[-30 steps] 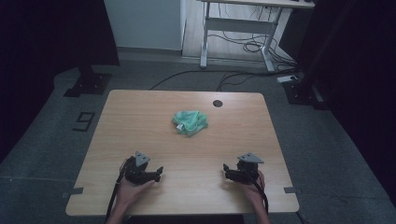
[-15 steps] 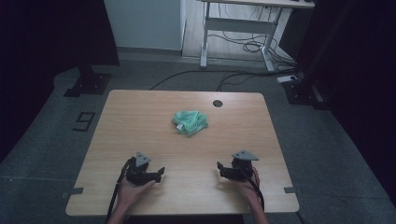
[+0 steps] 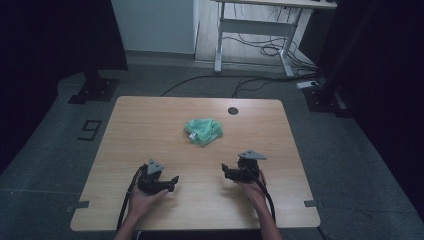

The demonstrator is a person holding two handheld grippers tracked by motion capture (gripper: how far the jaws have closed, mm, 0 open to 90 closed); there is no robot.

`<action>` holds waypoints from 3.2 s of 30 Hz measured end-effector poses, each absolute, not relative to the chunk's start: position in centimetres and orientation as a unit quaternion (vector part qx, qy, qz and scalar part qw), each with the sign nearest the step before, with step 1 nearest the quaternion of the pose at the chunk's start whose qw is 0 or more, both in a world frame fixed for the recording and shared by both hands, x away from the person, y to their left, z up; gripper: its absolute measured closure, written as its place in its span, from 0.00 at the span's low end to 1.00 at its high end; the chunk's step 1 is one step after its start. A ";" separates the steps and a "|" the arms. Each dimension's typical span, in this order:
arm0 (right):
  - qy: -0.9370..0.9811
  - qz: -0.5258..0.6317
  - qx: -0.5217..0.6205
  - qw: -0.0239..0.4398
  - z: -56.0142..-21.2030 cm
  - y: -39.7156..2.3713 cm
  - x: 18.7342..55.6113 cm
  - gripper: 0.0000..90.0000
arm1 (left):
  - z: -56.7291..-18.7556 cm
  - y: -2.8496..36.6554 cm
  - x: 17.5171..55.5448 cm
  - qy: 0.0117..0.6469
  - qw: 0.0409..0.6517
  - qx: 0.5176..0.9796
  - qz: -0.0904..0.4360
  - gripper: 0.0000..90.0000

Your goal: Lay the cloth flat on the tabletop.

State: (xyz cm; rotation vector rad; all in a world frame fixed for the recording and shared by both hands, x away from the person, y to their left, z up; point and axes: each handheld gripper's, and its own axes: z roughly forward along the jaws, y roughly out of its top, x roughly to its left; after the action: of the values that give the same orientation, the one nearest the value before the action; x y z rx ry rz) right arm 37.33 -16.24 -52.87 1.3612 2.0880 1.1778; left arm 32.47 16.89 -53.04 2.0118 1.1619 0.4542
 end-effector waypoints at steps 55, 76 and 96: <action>0.764 0.423 0.458 0.167 -51.9 -9.2 48.3 0.17 | -54.0 18.2 30.5 0.477 0.337 0.786 0.204 0.24; 0.772 0.386 0.474 0.172 -54.2 -7.3 51.4 0.76 | -53.9 18.4 30.6 0.476 0.341 0.786 0.199 0.26; 0.764 0.467 0.412 0.167 -50.5 -10.8 47.0 0.88 | -53.8 18.8 30.6 0.475 0.346 0.781 0.212 0.31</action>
State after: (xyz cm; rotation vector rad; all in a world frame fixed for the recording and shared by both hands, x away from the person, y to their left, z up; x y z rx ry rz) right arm 47.04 -10.84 -50.48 1.1724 2.1751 1.3298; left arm 30.60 18.75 -53.75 2.0263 1.2318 0.5496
